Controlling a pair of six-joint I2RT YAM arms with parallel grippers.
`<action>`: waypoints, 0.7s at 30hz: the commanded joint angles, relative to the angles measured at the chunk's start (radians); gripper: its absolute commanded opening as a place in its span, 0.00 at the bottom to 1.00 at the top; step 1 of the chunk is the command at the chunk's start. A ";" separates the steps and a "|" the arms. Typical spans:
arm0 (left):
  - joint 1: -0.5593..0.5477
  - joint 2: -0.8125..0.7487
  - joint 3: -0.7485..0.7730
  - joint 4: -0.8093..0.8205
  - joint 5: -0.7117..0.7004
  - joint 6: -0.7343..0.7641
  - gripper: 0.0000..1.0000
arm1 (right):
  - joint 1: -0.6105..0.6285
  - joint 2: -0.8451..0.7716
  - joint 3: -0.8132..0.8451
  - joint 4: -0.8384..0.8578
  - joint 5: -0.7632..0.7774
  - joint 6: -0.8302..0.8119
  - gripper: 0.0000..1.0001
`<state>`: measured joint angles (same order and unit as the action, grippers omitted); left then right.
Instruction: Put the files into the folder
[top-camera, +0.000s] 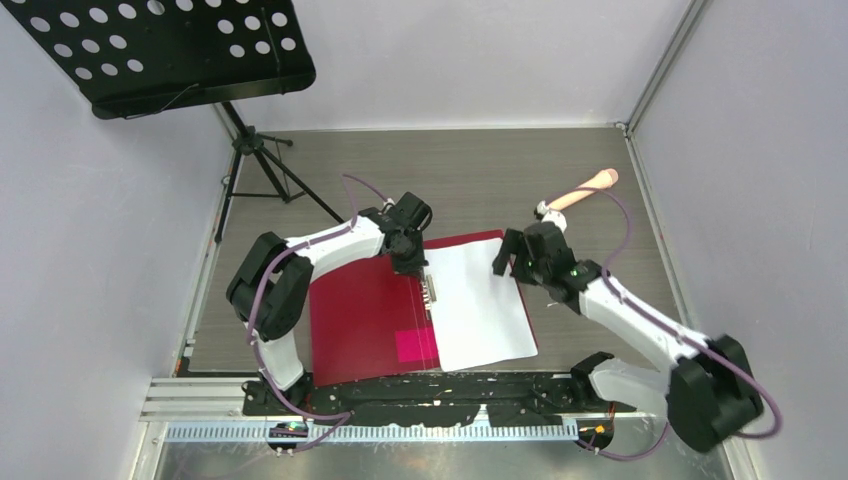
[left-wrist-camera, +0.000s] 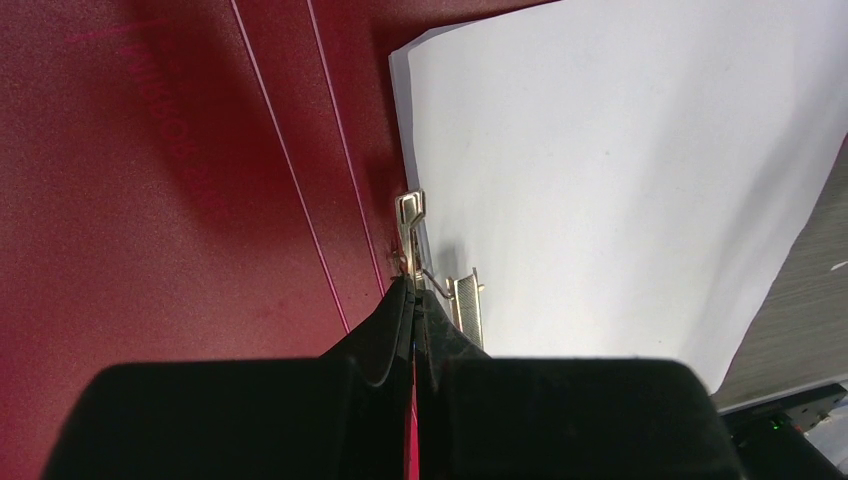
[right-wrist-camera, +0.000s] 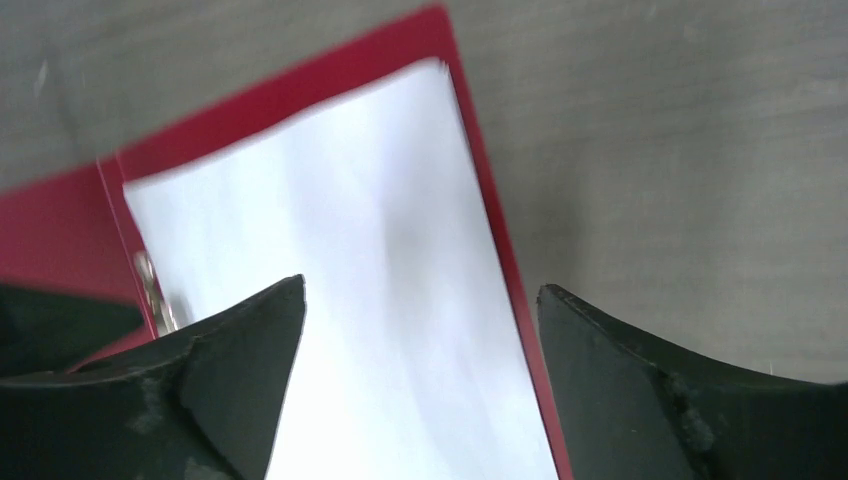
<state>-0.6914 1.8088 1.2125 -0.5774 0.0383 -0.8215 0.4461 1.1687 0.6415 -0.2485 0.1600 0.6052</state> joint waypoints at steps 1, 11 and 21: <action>0.004 -0.043 0.011 0.004 0.002 0.018 0.00 | 0.135 -0.209 -0.089 -0.246 0.019 0.081 0.71; 0.004 -0.035 0.000 0.020 0.014 0.011 0.00 | 0.550 -0.530 -0.198 -0.591 0.002 0.452 0.06; 0.006 -0.029 0.000 0.019 0.012 0.012 0.00 | 0.830 -0.448 -0.242 -0.612 0.023 0.630 0.06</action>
<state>-0.6914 1.7996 1.2118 -0.5743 0.0463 -0.8219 1.2373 0.6952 0.4129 -0.8532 0.1543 1.1324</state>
